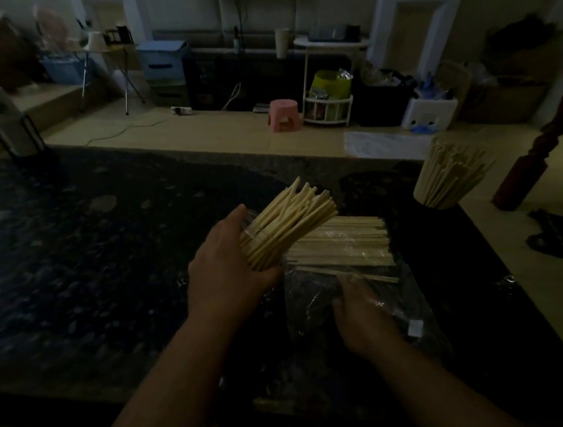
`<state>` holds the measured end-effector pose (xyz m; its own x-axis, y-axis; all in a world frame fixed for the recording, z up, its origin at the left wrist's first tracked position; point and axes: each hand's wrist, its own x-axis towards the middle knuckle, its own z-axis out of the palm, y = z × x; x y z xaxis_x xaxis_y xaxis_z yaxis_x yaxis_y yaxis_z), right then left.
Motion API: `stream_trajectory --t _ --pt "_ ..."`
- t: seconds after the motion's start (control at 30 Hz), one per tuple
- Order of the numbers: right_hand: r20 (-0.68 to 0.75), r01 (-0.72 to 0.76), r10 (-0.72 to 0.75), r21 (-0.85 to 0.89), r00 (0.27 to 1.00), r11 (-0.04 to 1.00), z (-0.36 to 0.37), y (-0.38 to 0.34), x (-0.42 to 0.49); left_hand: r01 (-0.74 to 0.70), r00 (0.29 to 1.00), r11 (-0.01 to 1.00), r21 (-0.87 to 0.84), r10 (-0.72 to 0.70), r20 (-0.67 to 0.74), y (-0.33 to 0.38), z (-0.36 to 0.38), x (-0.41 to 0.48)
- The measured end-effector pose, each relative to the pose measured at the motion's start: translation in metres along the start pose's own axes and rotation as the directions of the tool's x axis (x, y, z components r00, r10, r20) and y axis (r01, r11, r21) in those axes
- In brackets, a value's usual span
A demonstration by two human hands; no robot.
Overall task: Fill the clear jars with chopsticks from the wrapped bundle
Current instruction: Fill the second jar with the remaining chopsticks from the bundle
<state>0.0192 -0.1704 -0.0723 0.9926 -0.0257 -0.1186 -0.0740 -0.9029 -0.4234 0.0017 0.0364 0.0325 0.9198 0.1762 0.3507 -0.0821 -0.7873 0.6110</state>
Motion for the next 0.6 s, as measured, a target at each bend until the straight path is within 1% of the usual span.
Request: stream_trajectory --t 0.13,0.27,0.4,0.6 --pt "0.041 -0.010 0.014 -0.094 0.999 0.996 -0.003 -0.008 0.030 0.006 1.000 1.000 -0.003 -0.006 0.003 -0.001 0.000 0.002" --pt "0.023 -0.001 0.005 -0.188 1.000 0.982 -0.016 -0.016 0.045 0.001 1.000 1.000 -0.027 -0.001 0.013 -0.001 0.001 0.003" --pt "0.020 0.064 -0.061 -0.360 0.998 0.931 -0.019 -0.020 0.059 -0.003 1.000 1.000 -0.021 0.003 0.027 -0.003 0.002 0.004" --pt "0.048 0.105 -0.094 -0.366 0.994 0.925 -0.026 -0.018 0.068 0.004 0.999 1.000 -0.014 -0.004 0.037 -0.006 0.003 0.005"
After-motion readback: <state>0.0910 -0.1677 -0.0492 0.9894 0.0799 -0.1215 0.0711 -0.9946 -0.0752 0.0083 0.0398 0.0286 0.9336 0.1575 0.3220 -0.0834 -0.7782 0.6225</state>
